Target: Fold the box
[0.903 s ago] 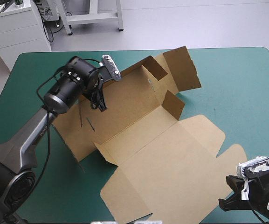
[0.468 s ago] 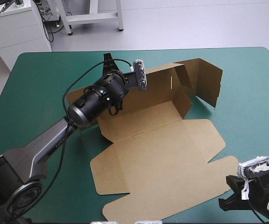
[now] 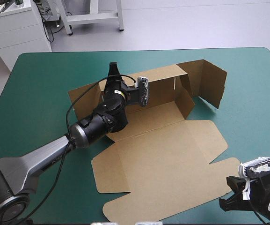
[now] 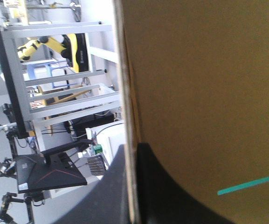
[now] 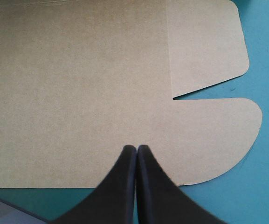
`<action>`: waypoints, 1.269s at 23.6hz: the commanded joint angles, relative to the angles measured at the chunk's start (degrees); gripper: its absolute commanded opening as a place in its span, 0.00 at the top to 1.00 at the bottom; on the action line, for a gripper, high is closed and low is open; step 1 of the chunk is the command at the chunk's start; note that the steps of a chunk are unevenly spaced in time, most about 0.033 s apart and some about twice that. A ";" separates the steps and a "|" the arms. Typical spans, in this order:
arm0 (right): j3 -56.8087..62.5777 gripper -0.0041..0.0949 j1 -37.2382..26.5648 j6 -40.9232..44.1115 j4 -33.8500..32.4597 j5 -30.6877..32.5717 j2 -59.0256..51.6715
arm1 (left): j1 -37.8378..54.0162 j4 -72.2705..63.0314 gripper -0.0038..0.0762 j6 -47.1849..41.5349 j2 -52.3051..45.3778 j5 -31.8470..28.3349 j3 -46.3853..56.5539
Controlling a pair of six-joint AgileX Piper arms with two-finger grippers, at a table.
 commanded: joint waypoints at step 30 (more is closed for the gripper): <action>-1.39 0.98 -0.16 1.12 0.38 -3.47 0.56 | -3.13 -25.41 0.99 10.95 -25.42 -11.08 15.57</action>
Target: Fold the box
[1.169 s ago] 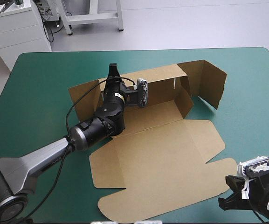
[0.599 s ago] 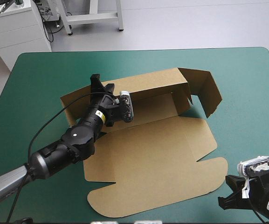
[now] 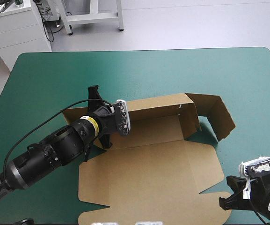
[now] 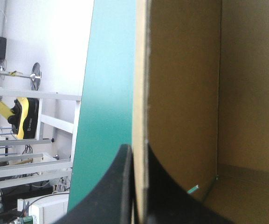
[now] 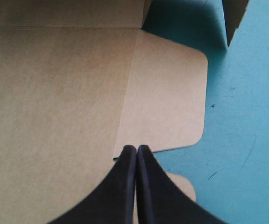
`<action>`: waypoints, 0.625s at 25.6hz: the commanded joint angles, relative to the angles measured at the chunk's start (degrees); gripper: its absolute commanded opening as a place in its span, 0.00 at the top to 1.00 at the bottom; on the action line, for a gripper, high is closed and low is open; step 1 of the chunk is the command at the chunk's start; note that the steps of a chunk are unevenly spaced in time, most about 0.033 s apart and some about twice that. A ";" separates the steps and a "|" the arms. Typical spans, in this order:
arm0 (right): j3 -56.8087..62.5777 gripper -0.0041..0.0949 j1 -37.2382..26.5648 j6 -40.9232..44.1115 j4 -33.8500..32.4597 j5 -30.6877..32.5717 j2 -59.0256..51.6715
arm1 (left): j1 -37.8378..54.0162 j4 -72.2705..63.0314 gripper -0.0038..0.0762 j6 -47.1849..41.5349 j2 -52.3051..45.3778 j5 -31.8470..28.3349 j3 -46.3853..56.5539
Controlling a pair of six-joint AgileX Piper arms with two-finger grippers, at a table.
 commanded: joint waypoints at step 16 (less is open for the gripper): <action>-1.39 0.98 -0.16 -0.12 -0.17 -4.50 0.56 | -1.02 24.69 0.99 -5.84 9.72 -0.30 -1.97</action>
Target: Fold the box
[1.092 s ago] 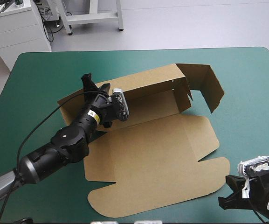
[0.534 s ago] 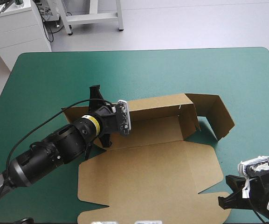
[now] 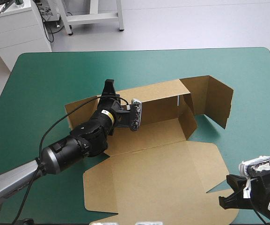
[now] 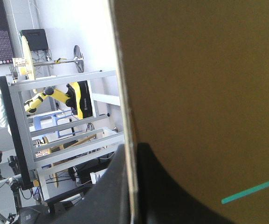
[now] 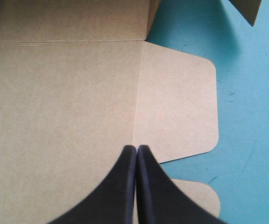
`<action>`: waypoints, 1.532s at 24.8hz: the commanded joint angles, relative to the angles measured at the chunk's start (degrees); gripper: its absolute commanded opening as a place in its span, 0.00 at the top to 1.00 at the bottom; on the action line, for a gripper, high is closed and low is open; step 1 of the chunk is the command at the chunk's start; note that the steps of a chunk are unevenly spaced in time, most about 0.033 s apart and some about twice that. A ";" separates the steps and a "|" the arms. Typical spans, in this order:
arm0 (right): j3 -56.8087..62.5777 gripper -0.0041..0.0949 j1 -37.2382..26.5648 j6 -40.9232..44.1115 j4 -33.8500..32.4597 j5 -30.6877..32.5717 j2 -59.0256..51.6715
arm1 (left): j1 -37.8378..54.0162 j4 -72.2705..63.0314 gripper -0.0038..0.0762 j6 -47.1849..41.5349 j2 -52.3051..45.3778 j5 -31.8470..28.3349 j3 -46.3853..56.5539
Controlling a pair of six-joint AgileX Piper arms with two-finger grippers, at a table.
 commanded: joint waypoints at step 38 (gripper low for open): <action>-19.14 0.14 -0.16 13.00 -22.06 -4.75 22.36 | -5.00 34.58 0.99 -36.04 -1.90 2.16 9.70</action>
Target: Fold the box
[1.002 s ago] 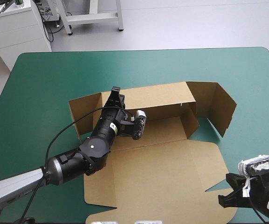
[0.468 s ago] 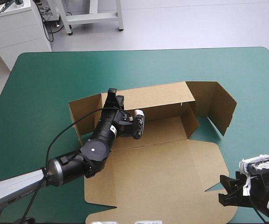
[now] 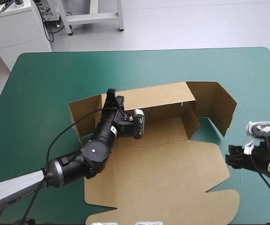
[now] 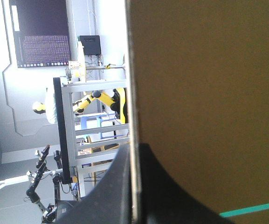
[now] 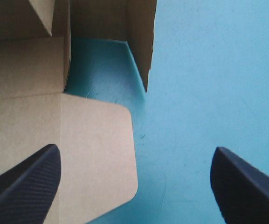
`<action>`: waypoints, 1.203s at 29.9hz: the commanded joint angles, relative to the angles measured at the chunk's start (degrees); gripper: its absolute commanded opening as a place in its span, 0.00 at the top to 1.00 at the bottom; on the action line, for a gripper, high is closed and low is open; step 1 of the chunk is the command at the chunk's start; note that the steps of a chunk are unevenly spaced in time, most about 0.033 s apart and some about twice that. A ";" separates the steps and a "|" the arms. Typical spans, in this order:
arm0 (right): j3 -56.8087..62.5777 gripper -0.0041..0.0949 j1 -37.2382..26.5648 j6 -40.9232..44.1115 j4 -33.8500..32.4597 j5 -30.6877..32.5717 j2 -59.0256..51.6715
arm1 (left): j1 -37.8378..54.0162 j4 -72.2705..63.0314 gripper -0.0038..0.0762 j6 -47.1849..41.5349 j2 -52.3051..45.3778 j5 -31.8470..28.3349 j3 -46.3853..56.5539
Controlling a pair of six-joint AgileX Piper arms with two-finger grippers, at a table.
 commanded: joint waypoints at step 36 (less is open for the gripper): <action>-54.64 0.14 -23.61 -26.79 21.87 10.97 59.74 | -6.51 3.18 0.99 -1.55 -1.59 4.70 -1.12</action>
